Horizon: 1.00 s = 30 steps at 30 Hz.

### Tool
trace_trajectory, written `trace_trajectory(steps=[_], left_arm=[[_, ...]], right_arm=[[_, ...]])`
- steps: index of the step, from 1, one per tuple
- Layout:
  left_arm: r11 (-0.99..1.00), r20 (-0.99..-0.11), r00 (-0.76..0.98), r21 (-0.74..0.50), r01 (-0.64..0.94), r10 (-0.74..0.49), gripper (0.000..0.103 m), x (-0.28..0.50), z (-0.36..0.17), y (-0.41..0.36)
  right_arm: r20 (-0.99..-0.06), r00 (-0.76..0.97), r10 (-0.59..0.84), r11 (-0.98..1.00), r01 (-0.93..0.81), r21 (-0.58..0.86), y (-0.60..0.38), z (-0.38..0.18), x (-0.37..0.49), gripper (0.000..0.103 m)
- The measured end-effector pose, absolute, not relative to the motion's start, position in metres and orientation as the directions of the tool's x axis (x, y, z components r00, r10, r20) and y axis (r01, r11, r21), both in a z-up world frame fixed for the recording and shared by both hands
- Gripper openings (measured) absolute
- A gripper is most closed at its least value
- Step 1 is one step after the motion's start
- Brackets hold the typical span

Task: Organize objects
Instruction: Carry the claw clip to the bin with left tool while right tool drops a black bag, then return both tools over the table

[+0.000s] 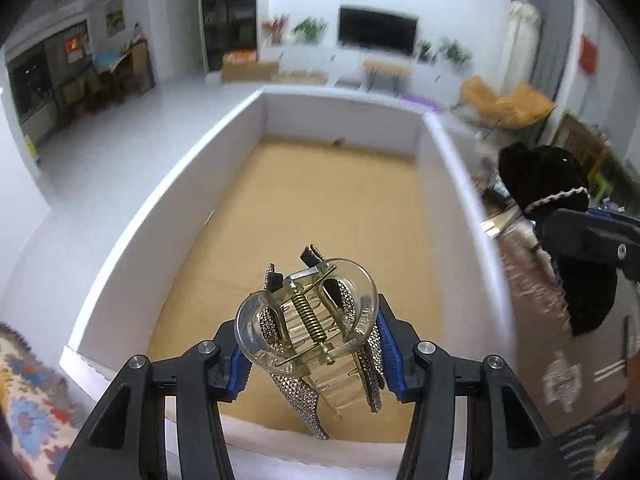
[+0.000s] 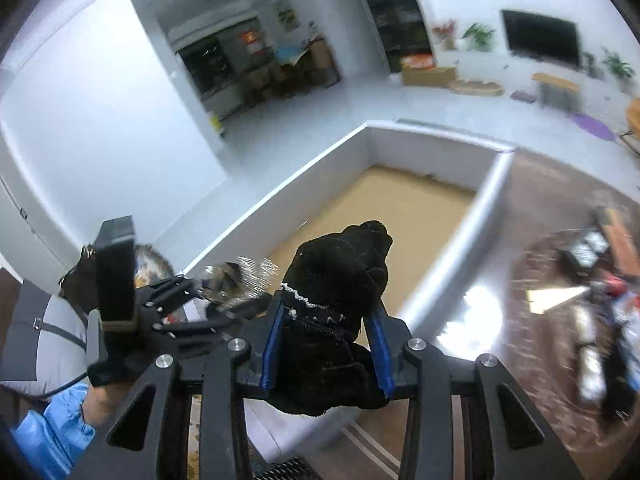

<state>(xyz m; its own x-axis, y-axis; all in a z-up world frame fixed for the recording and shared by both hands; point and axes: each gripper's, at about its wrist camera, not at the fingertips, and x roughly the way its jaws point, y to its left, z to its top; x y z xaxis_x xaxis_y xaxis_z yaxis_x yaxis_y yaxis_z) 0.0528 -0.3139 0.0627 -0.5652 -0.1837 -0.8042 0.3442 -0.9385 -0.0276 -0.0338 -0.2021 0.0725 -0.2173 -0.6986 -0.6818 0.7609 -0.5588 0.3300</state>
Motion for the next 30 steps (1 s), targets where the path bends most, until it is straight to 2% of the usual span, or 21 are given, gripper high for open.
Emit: trace_trajectory(steps=[1,2,3,7,10,14,16,17,19,21,26,30], left_arm=[[-0.934,-0.819,-0.54,-0.016,0.356,-0.192,0.074,0.049,0.056,-0.317],[-0.925,-0.84,-0.502,0.001,0.38,-0.208,0.084,0.045,0.048,-0.322],[-0.918,-0.846,-0.485,0.013,0.397,-0.221,0.09,0.042,0.044,-0.323],[-0.902,-0.81,-0.52,0.026,0.431,-0.272,0.09,0.047,0.053,-0.313],[-0.914,-0.759,-0.594,0.004,0.405,-0.267,0.09,0.052,0.074,-0.286],[-0.957,-0.689,-0.711,-0.09,0.275,-0.139,0.091,0.057,0.101,-0.224],[-0.971,-0.659,-0.751,-0.151,0.184,-0.04,0.1,0.059,0.11,-0.187],[-0.974,-0.649,-0.761,-0.174,0.147,0.001,0.102,0.061,0.113,-0.169],[-0.97,-0.638,-0.762,-0.235,0.056,0.111,0.103,0.055,0.109,-0.13],[-0.965,-0.666,-0.727,-0.262,0.015,0.169,0.103,0.046,0.089,-0.093],[-0.977,-0.765,-0.627,-0.21,0.026,0.148,0.103,-0.002,0.018,-0.046],[-0.995,-0.778,-0.623,-0.1,0.007,0.074,0.103,-0.035,-0.011,-0.029]], right_arm=[[-0.704,-0.189,-0.684,-0.554,0.762,0.334,-0.22,0.061,-0.038,0.053],[-0.725,-0.173,-0.667,-0.56,0.758,0.334,-0.23,0.051,-0.042,0.063],[-0.746,-0.162,-0.646,-0.572,0.75,0.332,-0.237,0.042,-0.047,0.077],[-0.729,-0.234,-0.644,-0.613,0.728,0.308,-0.21,0.045,-0.043,0.084],[-0.694,-0.366,-0.62,-0.662,0.72,0.211,-0.166,0.049,-0.039,0.103],[-0.676,-0.566,-0.471,-0.785,0.619,0.027,-0.076,0.026,-0.032,0.103],[-0.696,-0.62,-0.361,-0.837,0.545,-0.052,-0.034,0.001,-0.034,0.103],[-0.727,-0.626,-0.283,-0.865,0.493,-0.088,-0.007,-0.02,-0.037,0.103],[-0.77,-0.6,-0.218,-0.894,0.439,-0.089,0.03,-0.046,-0.041,0.103],[-0.799,-0.58,-0.161,-0.925,0.371,-0.083,0.065,-0.067,-0.045,0.103],[-0.831,-0.552,-0.067,-0.964,0.25,-0.088,0.114,-0.098,-0.056,0.103],[-0.827,-0.556,-0.085,-0.974,0.221,-0.049,0.126,-0.095,-0.056,0.103]])
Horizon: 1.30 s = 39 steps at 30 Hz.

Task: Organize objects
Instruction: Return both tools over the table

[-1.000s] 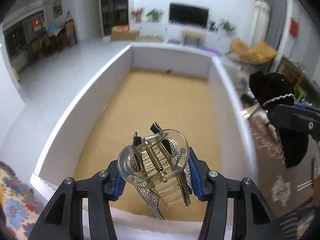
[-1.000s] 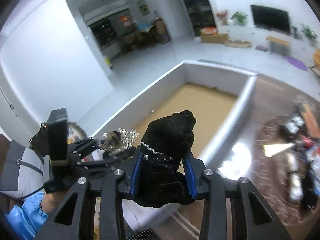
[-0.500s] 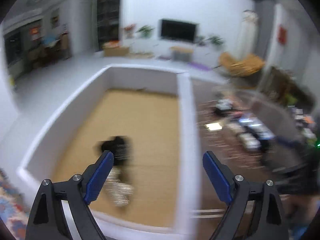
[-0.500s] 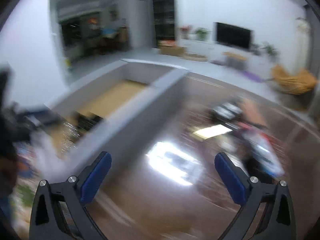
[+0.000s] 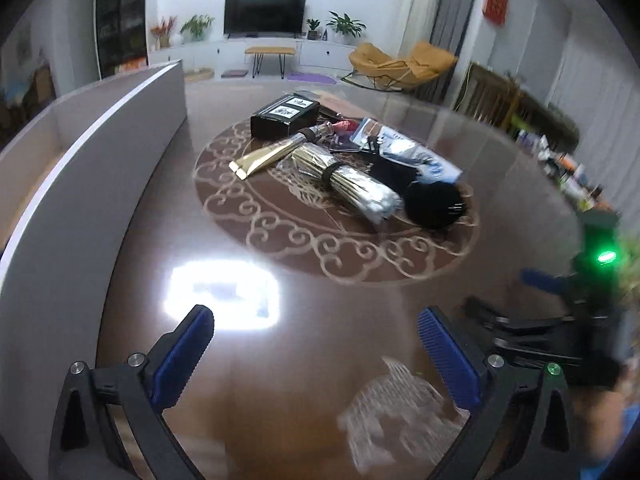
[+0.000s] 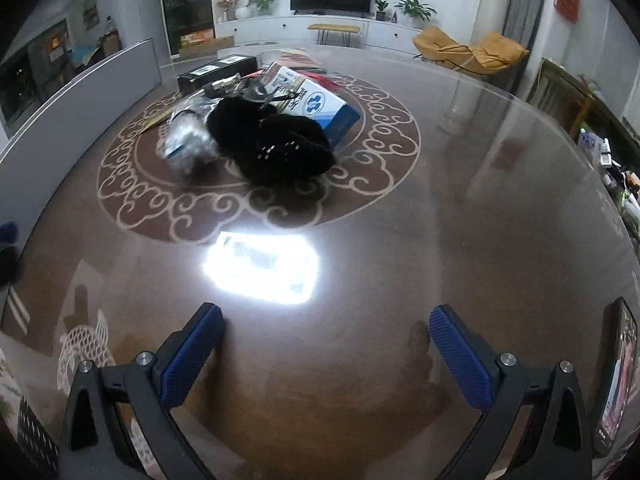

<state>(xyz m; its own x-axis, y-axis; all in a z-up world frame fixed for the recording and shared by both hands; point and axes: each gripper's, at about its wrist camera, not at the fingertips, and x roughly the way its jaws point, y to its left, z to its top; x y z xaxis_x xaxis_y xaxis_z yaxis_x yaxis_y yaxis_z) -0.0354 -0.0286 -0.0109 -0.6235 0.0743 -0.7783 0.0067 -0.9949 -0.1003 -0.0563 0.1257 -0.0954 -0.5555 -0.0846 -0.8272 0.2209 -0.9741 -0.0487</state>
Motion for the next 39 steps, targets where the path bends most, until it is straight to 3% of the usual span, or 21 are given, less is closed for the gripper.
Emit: trace_trajectory(steps=[6,14,18,39], left_arm=[[-0.999,-0.773,-0.634,-0.012,-0.03,0.028,0.103,-0.073,-0.022,-0.023],[-0.998,-0.807,-0.587,-0.049,-0.034,0.06,0.103,-0.095,-0.044,-0.026],[-0.999,-0.817,-0.576,-0.006,-0.046,0.032,0.103,-0.098,-0.048,-0.02],[-0.999,-0.817,-0.576,-0.004,-0.053,0.034,0.103,-0.099,-0.049,-0.019]], right_arm=[[-0.823,-0.555,-0.119,-0.973,0.231,-0.016,0.115,-0.097,-0.074,0.103],[-0.816,-0.566,-0.121,-0.974,0.226,-0.012,0.109,-0.103,-0.087,0.103],[-0.816,-0.566,-0.122,-0.974,0.226,-0.012,0.109,-0.103,-0.088,0.103],[-0.816,-0.566,-0.122,-0.974,0.226,-0.011,0.11,-0.103,-0.087,0.103]])
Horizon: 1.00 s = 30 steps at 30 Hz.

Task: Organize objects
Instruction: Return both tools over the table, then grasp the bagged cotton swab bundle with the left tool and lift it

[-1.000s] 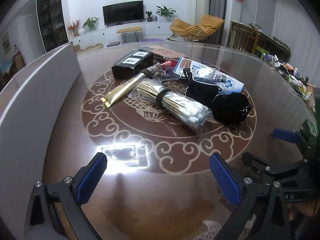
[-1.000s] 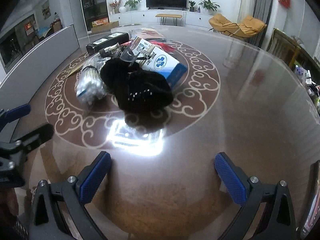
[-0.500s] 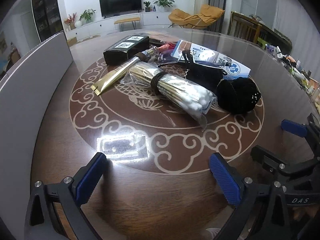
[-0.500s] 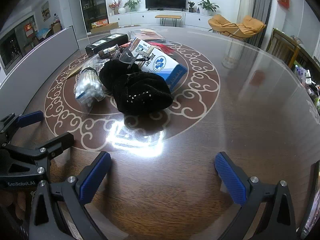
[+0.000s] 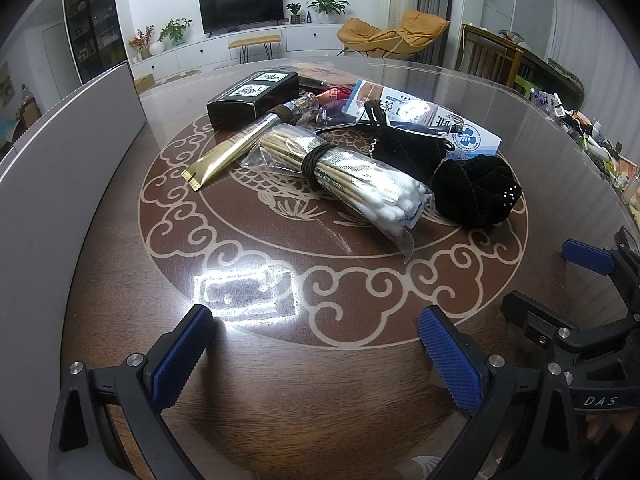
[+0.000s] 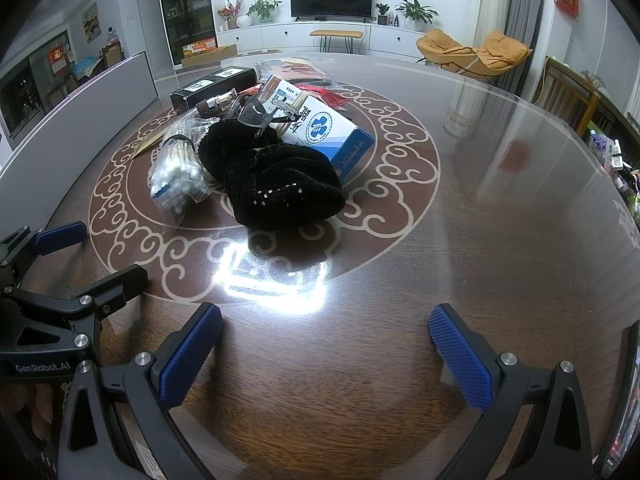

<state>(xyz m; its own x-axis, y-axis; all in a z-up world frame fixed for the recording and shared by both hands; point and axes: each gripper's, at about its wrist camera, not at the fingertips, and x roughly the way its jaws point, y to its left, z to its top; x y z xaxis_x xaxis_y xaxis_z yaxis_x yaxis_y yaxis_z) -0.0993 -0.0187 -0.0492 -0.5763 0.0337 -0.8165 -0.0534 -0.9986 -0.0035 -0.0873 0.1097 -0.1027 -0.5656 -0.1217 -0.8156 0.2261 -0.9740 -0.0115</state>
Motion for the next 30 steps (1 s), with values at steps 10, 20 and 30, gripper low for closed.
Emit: trace_trajectory(steps=[10,20,30], left_arm=[[-0.999,-0.817,-0.576,-0.004,-0.054,0.034,0.103,-0.099,-0.05,-0.019],[-0.998,-0.825,-0.564,-0.007,-0.064,0.042,0.103,-0.098,-0.047,-0.02],[-0.969,-0.795,-0.595,-0.224,0.108,0.117,0.103,-0.179,-0.014,-0.042]], right_arm=[[-0.816,-0.566,-0.122,-0.974,0.226,-0.011,0.11,-0.103,-0.087,0.103],[-0.816,-0.566,-0.121,-0.974,0.226,-0.011,0.11,-0.102,-0.087,0.103],[-0.816,-0.566,-0.121,-0.974,0.225,-0.012,0.11,-0.102,-0.087,0.103]])
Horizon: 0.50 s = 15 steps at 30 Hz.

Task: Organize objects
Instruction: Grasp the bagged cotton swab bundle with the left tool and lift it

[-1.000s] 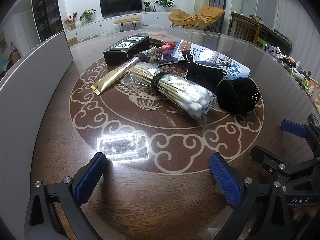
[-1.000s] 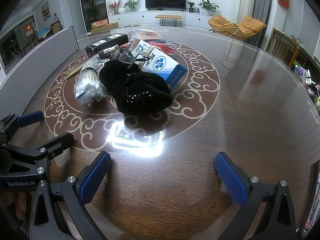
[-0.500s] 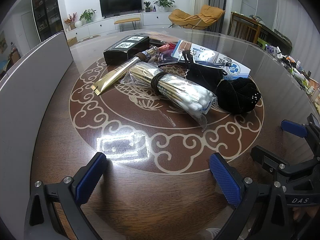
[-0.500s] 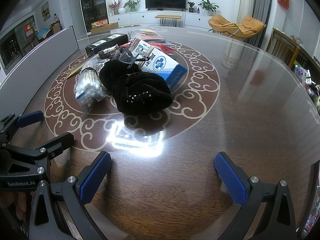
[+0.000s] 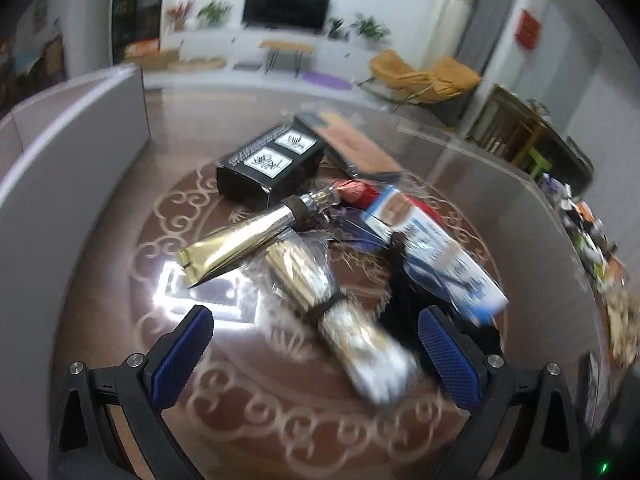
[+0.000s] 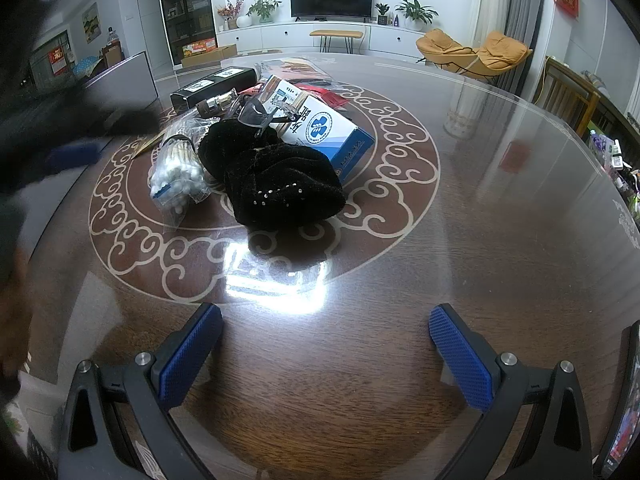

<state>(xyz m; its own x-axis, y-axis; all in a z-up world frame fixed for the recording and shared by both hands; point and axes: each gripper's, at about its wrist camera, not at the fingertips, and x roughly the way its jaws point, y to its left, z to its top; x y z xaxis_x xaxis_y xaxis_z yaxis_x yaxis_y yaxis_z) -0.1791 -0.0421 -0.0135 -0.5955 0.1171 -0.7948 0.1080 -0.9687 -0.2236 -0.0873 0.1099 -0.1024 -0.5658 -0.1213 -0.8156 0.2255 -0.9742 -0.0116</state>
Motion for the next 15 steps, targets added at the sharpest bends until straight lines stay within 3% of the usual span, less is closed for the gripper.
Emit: trace_trajectory(steps=[2,3,5,6,7,9,15], left_arm=[[-0.968,-0.823,-0.558,-0.214,0.129,0.108,0.098,-0.194,-0.028,-0.04],[-0.97,-0.832,-0.547,-0.2,0.139,0.093,0.084,-0.197,-0.035,-0.04],[-0.977,-0.812,-0.58,-0.167,0.134,0.059,0.068,-0.195,-0.034,-0.039],[-0.98,-0.802,-0.595,-0.161,0.116,0.061,0.045,-0.192,-0.032,-0.039],[-0.984,-0.797,-0.601,-0.15,0.098,0.062,0.034,-0.187,-0.031,-0.039],[-0.992,-0.792,-0.609,-0.107,0.072,0.041,0.029,-0.175,-0.029,-0.04],[-0.997,-0.798,-0.599,-0.071,-0.009,0.062,0.029,-0.104,-0.027,-0.055]], right_arm=[[-0.816,-0.566,-0.121,-0.974,0.225,-0.012,0.11,-0.102,-0.086,0.103],[-0.816,-0.566,-0.121,-0.974,0.225,-0.012,0.11,-0.102,-0.087,0.103],[-0.816,-0.566,-0.121,-0.974,0.225,-0.012,0.11,-0.102,-0.087,0.103],[-0.816,-0.566,-0.121,-0.974,0.225,-0.012,0.11,-0.102,-0.087,0.103],[-0.816,-0.566,-0.121,-0.974,0.225,-0.012,0.11,-0.102,-0.087,0.103],[-0.815,-0.566,-0.121,-0.974,0.225,-0.012,0.11,-0.102,-0.087,0.103],[-0.816,-0.566,-0.121,-0.974,0.225,-0.012,0.11,-0.102,-0.087,0.103]])
